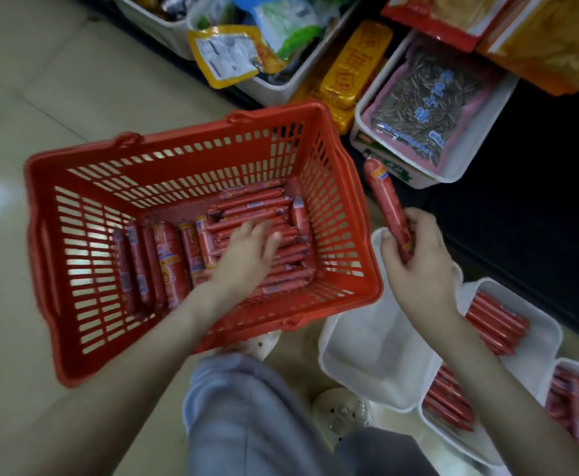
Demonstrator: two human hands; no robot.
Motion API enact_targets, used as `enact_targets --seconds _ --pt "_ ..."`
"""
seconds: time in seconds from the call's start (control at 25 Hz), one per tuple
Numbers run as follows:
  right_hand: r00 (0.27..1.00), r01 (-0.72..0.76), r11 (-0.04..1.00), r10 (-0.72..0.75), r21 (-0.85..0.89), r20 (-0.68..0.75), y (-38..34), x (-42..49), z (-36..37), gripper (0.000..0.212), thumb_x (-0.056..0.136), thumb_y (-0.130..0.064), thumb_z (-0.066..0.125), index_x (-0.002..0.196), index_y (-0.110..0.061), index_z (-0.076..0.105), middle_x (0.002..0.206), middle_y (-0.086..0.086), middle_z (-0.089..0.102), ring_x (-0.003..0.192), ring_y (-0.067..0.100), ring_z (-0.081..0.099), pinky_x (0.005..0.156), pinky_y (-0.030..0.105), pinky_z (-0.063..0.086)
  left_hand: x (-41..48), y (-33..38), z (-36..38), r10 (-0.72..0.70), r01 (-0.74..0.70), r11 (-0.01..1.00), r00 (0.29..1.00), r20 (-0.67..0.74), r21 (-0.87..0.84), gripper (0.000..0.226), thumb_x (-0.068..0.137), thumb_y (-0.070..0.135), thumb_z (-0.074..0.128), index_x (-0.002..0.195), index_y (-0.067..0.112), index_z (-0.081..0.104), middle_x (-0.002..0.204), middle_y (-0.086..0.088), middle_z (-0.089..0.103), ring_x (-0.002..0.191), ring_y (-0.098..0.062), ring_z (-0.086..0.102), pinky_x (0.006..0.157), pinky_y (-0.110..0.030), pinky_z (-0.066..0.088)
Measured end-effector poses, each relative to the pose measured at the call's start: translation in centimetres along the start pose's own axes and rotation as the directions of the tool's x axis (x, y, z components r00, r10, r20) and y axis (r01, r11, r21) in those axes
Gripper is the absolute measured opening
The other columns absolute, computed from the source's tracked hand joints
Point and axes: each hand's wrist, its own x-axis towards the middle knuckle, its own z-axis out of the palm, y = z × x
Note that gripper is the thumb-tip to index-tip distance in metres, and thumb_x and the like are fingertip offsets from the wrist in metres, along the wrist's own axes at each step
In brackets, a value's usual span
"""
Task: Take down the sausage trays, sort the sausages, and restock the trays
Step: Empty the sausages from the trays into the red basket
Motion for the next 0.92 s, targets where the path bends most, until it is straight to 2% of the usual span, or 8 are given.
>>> enact_targets --seconds 0.12,0.24,0.36,0.44,0.52,0.76,0.84,0.92 --pt "0.969 0.125 0.99 -0.137 0.073 0.203 -4.9 -0.5 4.2 0.035 0.087 -0.013 0.057 0.12 -0.004 0.05 0.111 0.007 0.057 0.102 0.017 0.054 0.088 0.015 0.036 -3.6 4.4 -2.6 0.008 -0.034 0.922 0.998 -0.069 -0.385 0.034 0.099 0.03 0.046 0.124 0.011 0.057 0.115 0.0 0.062 0.107 -0.008 0.056 0.088 -0.013 0.038" --pt "0.824 0.217 0.969 -0.248 0.122 0.51 -8.7 -1.8 9.2 0.059 0.08 0.0 0.059 0.135 0.005 0.039 0.133 0.02 0.047 0.125 0.024 0.044 0.1 0.004 0.02 -5.1 3.5 -4.3 -0.206 0.102 0.835 0.969 -0.135 -0.541 0.025 0.097 0.029 0.051 0.113 0.011 0.056 0.098 -0.004 0.066 0.099 -0.024 0.062 0.074 -0.025 0.04" --pt "0.663 0.24 0.969 -0.213 0.065 0.717 -9.9 -1.5 11.9 0.064 0.092 -0.016 0.057 0.147 -0.009 0.026 0.147 0.009 0.036 0.134 0.019 0.037 0.107 0.016 0.023 -4.4 -2.2 -6.2 -0.404 0.324 0.873 0.899 -0.17 -0.364 0.033 0.097 0.029 0.05 0.118 0.005 0.052 0.11 -0.017 0.065 0.107 -0.033 0.059 0.079 -0.03 0.039" --pt "0.611 0.255 0.967 -0.146 -0.019 0.778 -9.5 -1.0 12.9 0.06 0.096 -0.028 0.051 0.149 -0.019 0.023 0.148 0.002 0.034 0.133 0.016 0.038 0.109 0.026 0.03 -3.8 -7.0 -6.6 -0.549 0.525 0.833 0.822 -0.15 -0.174 0.039 0.098 0.027 0.048 0.122 -0.003 0.045 0.118 -0.024 0.06 0.11 -0.039 0.057 0.086 -0.036 0.043" --pt "0.591 0.26 0.962 -0.09 -0.083 0.802 -8.8 -0.7 13.3 0.059 0.098 -0.031 0.047 0.15 -0.022 0.02 0.15 -0.001 0.03 0.135 0.015 0.036 0.11 0.032 0.032 -3.7 -10.6 -6.6 -0.613 0.616 0.787 0.776 -0.152 -0.029 0.036 0.098 0.017 0.045 0.125 -0.005 0.038 0.118 -0.024 0.059 0.108 -0.04 0.058 0.086 -0.041 0.046" --pt "0.553 0.322 0.924 -0.005 -0.208 0.833 -6.3 -0.5 13.9 0.056 0.099 -0.029 0.042 0.149 -0.018 0.021 0.151 -0.001 0.029 0.139 0.015 0.027 0.111 0.03 0.028 -2.6 -13.1 -4.8 -0.567 0.506 0.699 0.822 -0.039 0.506 0.039 0.099 0.006 0.037 0.136 -0.004 0.033 0.13 -0.013 0.054 0.112 -0.024 0.061 0.084 -0.032 0.054" --pt "0.608 0.377 0.89 -0.031 -0.255 0.793 -6.0 -0.4 13.4 0.053 0.099 -0.026 0.041 0.148 -0.016 0.023 0.148 0.0 0.033 0.137 0.017 0.029 0.109 0.032 0.03 -1.9 -11.1 -4.9 -0.532 0.455 0.694 0.847 -0.029 0.558 0.044 0.099 0.011 0.037 0.139 -0.002 0.028 0.131 -0.013 0.052 0.113 -0.025 0.059 0.082 -0.035 0.054" --pt "0.681 0.436 0.851 -0.098 -0.294 0.725 -5.8 -0.4 12.4 0.051 0.098 -0.023 0.041 0.147 -0.015 0.026 0.145 0.002 0.036 0.135 0.019 0.031 0.109 0.032 0.028 -1.7 -7.6 -5.4 -0.383 0.396 0.773 0.914 -0.132 0.495 0.04 0.097 0.017 0.04 0.134 0.004 0.033 0.126 -0.013 0.049 0.11 -0.029 0.056 0.077 -0.037 0.052"
